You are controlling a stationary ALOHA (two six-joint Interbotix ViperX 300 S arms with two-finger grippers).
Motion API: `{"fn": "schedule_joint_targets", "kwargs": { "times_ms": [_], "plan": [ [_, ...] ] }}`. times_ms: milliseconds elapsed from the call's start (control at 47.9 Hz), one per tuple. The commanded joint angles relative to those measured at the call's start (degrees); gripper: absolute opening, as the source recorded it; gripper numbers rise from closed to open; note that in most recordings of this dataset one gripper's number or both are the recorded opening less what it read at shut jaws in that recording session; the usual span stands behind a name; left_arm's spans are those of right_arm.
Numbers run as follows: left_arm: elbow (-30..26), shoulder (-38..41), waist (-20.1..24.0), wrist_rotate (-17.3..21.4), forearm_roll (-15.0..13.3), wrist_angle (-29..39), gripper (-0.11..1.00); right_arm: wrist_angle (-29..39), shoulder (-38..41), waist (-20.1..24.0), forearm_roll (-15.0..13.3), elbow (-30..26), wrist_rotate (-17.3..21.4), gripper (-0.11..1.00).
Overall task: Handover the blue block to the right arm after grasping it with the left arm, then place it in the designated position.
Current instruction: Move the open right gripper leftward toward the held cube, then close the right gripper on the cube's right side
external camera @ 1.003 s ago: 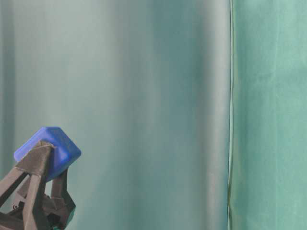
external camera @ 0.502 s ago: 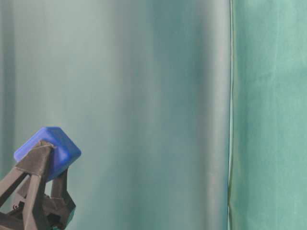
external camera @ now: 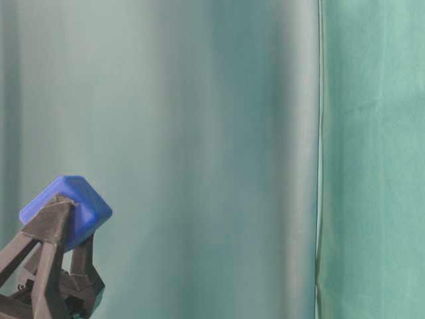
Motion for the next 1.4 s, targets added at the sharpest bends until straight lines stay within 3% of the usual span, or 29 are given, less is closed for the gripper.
{"fn": "schedule_joint_targets", "kwargs": {
  "times_ms": [0, 313, 1379],
  "plan": [
    [-0.8, -1.1, 0.1, 0.0, -0.1, -0.5, 0.47, -0.3, 0.7, 0.0, -0.1, -1.8, 0.2, 0.93],
    [-0.8, -1.1, 0.1, 0.1, -0.1, -0.5, 0.47, -0.2, 6.9, 0.0, 0.0, -5.8, 0.2, 0.93],
    [-0.4, -1.8, 0.1, 0.0, -0.1, -0.3, 0.47, -0.4, 31.2, 0.0, -0.4, -27.9, -0.2, 0.93]
  ]
}}
